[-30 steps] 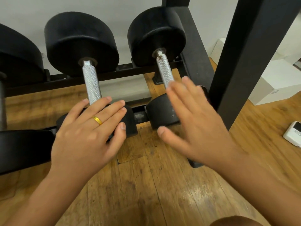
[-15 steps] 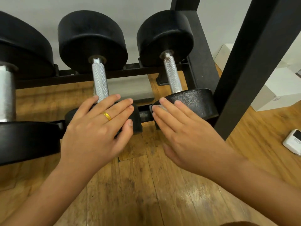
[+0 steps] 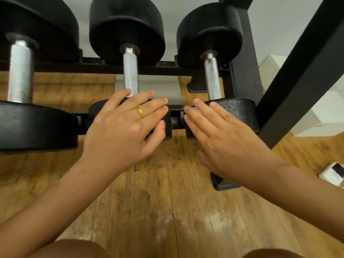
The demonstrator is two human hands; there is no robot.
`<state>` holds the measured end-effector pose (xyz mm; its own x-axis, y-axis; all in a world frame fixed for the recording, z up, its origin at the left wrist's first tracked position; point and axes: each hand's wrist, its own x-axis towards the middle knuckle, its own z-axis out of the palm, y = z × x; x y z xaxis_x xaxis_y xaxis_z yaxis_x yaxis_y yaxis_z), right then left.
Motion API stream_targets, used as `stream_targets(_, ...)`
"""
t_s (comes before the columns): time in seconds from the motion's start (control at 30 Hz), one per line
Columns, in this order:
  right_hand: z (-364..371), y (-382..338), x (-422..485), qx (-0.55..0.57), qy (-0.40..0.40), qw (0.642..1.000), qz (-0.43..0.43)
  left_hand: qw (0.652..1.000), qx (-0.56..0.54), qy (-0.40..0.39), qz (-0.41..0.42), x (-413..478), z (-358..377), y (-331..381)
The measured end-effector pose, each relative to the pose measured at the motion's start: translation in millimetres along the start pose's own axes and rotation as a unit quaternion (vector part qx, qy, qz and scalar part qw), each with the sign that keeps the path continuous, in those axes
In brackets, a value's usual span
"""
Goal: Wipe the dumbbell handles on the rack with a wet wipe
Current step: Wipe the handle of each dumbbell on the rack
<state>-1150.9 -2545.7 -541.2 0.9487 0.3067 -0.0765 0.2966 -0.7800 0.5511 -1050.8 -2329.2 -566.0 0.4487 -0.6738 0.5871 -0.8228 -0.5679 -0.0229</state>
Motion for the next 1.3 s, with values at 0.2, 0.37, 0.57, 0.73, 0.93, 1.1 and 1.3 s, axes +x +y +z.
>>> stream_targets(0.2, 3.2, -26.1, -2.9, -0.041, -0.013, 0.999, -0.003, 1.0, 0.0, 0.005, 0.001, -1.2, 1.5, -3.3)
stream_targets(0.37, 3.4, -27.8, 17.8, -0.076, -0.053, 0.994, -0.066, 1.0, -0.009, -0.011, 0.008, -1.4, 0.1, -3.3)
stream_targets(0.57, -11.4, 0.2, -10.6, 0.025, -0.001, 0.999, 0.044, 0.999, -0.019, -0.027, 0.004, -1.3, -0.6, -6.0)
stream_targets(0.73, -10.0, -22.3, 22.5, 0.017, -0.021, 0.995, 0.092, 1.0, -0.019, -0.024, 0.004, -2.6, -0.9, -6.2)
stream_targets(0.93, 4.8, -15.0, 1.5, 0.017, 0.009, 1.0, 0.022, 0.999, -0.013, -0.031, 0.015, -1.5, -1.2, -6.4)
stream_targets(1.1, 12.1, -1.2, -30.3, 0.201, 0.099, 0.959, 0.174, 1.0, -0.015, -0.022, 0.011, -1.7, -0.3, -4.9)
stream_targets(1.3, 34.7, 19.0, -22.2, 0.465, 0.192, 0.801, 0.323, 1.0, -0.016, -0.017, 0.002, -2.1, 0.1, -3.0)
